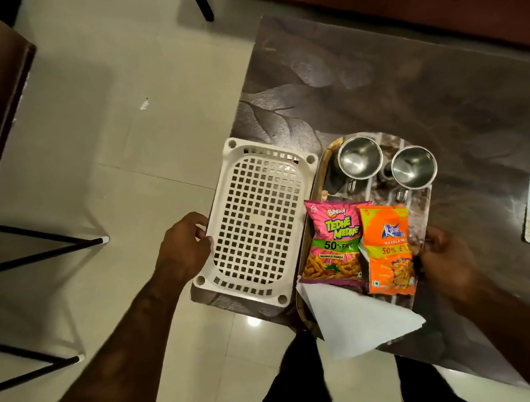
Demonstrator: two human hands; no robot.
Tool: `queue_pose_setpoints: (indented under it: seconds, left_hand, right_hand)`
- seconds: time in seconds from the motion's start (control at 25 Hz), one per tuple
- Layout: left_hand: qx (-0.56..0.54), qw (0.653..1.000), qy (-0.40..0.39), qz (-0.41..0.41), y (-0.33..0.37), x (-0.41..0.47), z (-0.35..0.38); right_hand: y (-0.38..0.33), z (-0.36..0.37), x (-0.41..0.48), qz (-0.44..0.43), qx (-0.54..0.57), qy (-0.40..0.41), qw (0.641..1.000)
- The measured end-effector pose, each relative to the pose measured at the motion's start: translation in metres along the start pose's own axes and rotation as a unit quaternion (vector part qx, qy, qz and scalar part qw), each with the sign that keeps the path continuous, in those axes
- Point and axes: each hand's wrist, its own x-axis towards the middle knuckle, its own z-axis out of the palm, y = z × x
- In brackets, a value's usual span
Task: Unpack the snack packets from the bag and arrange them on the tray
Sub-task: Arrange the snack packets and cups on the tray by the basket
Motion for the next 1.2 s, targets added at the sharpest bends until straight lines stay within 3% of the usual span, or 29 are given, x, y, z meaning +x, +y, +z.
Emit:
queue_pose_setpoints:
  seconds: [0.52, 0.76, 0.96, 1.08, 1.2]
  left_hand:
    - [0.050, 0.998, 0.007, -0.034, 0.004, 0.001, 0.005]
    - [0.019, 0.988, 0.149, 0.023, 0.054, -0.032, 0.006]
    - [-0.057, 0.989, 0.013, 0.134, 0.119, -0.071, 0.050]
    - [-0.036, 0.990, -0.059, 0.124, 0.146, -0.078, 0.079]
    - [-0.018, 0.993, -0.061, 0.097, 0.163, -0.080, 0.096]
  right_hand:
    - [0.003, 0.001, 0.013, 0.024, -0.015, 0.009, 1.000]
    - [0.001, -0.002, 0.015, 0.014, -0.068, -0.014, 0.997]
    - [0.003, -0.006, 0.017, -0.030, -0.125, 0.011, 0.992]
    - [-0.001, -0.006, 0.014, -0.050, -0.158, 0.038, 0.985]
    - [-0.003, -0.011, 0.010, -0.046, -0.154, 0.043, 0.986]
